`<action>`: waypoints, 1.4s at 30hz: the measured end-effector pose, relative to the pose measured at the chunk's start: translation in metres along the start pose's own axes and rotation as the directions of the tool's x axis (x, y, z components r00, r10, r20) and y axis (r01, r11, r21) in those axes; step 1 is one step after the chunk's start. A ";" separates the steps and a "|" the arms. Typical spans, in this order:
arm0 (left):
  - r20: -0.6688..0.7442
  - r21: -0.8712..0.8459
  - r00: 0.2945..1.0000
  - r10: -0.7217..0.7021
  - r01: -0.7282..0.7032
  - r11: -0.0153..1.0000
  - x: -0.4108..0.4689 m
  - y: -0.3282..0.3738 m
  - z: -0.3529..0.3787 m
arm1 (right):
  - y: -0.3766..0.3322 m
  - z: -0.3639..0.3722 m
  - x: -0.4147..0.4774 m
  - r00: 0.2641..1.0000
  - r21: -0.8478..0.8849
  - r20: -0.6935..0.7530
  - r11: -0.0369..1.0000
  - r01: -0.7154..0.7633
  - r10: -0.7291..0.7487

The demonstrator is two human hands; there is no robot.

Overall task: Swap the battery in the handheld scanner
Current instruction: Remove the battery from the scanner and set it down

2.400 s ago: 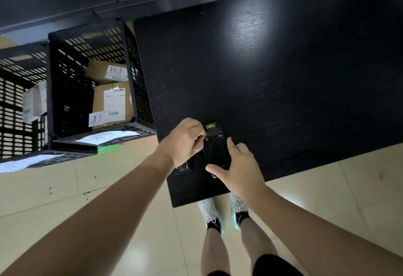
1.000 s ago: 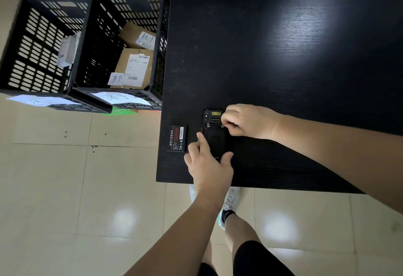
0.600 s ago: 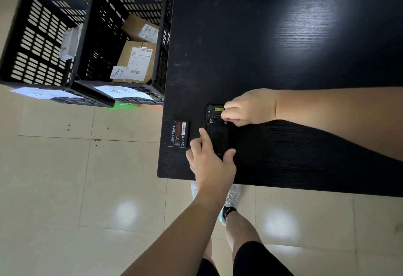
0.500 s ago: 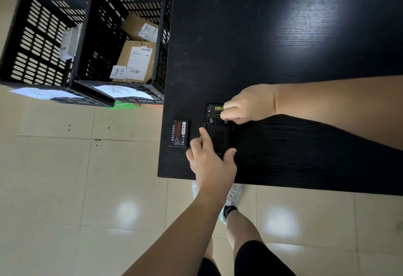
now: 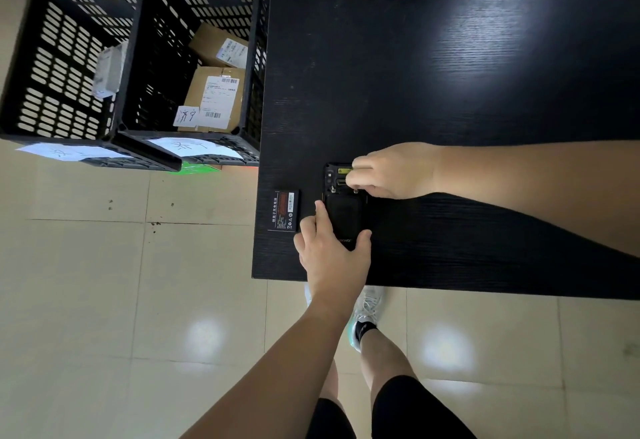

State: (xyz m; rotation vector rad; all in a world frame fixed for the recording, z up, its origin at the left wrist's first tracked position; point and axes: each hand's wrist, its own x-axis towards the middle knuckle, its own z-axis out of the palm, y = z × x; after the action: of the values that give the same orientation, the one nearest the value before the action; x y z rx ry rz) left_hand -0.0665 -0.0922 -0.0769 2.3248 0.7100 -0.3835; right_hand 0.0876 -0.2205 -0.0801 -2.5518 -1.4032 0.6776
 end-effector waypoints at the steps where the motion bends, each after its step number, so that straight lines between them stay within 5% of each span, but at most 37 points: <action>1: 0.001 -0.011 1.000 -0.007 0.007 1.000 0.001 0.001 -0.002 | -0.004 -0.003 -0.004 0.999 0.074 -0.015 0.996 -0.039 0.040; 3: 0.020 -0.030 1.000 -0.019 0.020 0.999 0.001 0.005 -0.007 | -0.018 -0.001 -0.013 0.973 0.254 -0.067 0.947 -0.197 0.220; 6: 0.076 -0.058 0.997 -0.032 0.037 0.998 0.000 0.010 -0.015 | -0.045 0.017 -0.024 0.819 0.628 -0.073 0.664 -0.406 0.570; 11: 0.117 -0.038 0.993 0.001 0.003 0.999 0.001 0.009 -0.029 | -0.089 0.038 -0.027 0.638 0.846 0.017 0.329 -0.420 0.770; 31: 0.176 -0.120 0.974 0.145 -0.125 0.985 0.013 -0.014 -0.026 | -0.092 0.021 -0.007 0.613 0.680 0.035 0.431 -0.594 0.789; 42: 0.156 -0.157 0.975 0.159 -0.134 0.978 0.013 -0.016 -0.026 | -0.090 0.022 -0.005 0.625 0.751 0.092 0.358 -0.555 0.775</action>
State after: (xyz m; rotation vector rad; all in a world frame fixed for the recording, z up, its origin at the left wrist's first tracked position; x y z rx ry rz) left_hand -0.0636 -0.0592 -0.0715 2.1610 0.4651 -0.4389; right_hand 0.0064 -0.1773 -0.0671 -2.2715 0.1743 0.7136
